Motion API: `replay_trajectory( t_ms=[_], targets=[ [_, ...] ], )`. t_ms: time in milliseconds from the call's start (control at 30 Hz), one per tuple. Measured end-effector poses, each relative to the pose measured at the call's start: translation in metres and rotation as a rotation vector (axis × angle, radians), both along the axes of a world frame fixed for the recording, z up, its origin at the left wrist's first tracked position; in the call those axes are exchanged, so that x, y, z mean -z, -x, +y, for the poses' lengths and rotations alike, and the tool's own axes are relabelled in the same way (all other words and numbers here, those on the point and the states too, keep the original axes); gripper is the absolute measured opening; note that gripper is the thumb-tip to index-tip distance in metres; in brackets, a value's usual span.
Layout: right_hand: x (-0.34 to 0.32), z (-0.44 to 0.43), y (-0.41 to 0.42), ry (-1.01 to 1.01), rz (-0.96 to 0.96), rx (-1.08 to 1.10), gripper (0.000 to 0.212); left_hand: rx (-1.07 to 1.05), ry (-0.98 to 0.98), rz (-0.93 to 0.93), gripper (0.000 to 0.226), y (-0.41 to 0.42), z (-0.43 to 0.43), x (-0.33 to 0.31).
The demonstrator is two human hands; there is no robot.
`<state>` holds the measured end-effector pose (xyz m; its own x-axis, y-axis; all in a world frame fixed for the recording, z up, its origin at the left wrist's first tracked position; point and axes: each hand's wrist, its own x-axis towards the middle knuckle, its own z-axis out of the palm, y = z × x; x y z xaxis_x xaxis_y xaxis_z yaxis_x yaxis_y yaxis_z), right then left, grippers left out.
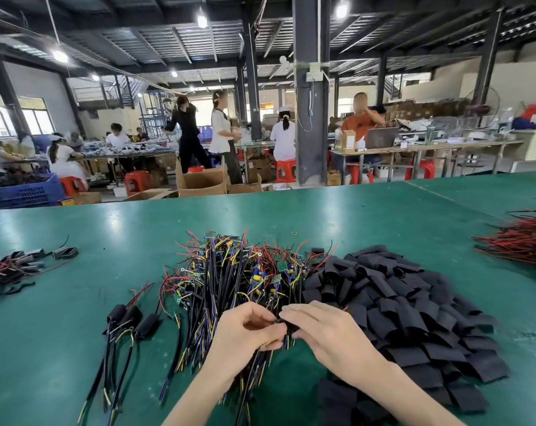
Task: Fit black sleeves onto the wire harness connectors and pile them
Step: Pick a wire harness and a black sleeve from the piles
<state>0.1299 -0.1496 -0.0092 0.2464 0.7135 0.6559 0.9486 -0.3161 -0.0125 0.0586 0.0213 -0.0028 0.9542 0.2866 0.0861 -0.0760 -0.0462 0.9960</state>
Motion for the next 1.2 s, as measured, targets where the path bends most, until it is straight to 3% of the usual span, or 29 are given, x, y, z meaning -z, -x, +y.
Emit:
replay_trajectory(
  t_ms=[133,200,433,500,667,867,933,1033,1133,1200],
  targets=[
    [-0.004,-0.004,-0.004,-0.139,0.473,-0.014,0.034,0.028,0.040,0.011,0.015,0.000,0.000,-0.002],
    [-0.005,-0.005,-0.005,-0.202,0.575,-0.014,0.033,0.044,0.071,0.025,0.016,0.000,-0.001,-0.003],
    [0.000,-0.001,0.002,-0.068,0.171,-0.010,0.036,-0.041,0.172,0.047,0.035,0.000,-0.001,-0.002],
    [0.000,-0.002,0.000,-0.074,0.194,0.003,0.039,-0.047,0.170,0.050,0.037,0.000,-0.002,-0.002],
    [0.001,-0.001,-0.003,-0.089,0.592,-0.026,0.053,-0.042,0.108,0.053,0.036,0.002,-0.004,-0.004],
    [-0.001,-0.001,0.000,-0.060,0.510,-0.049,0.061,-0.054,0.070,0.051,0.033,0.005,-0.006,-0.011],
    [-0.003,0.000,0.001,-0.045,0.384,-0.046,0.068,-0.069,0.038,0.012,0.032,0.008,0.001,-0.021],
    [-0.005,0.000,-0.001,-0.109,0.123,0.042,0.063,-0.263,0.044,-0.224,0.028,0.011,0.028,-0.041],
    [-0.004,-0.004,-0.008,-0.156,0.041,0.167,0.053,-0.681,0.089,-0.530,0.026,0.017,0.080,-0.056],
    [-0.001,-0.006,-0.014,-0.179,0.046,0.236,0.052,-0.936,0.015,-0.522,0.021,0.022,0.118,-0.050]
  ],
)
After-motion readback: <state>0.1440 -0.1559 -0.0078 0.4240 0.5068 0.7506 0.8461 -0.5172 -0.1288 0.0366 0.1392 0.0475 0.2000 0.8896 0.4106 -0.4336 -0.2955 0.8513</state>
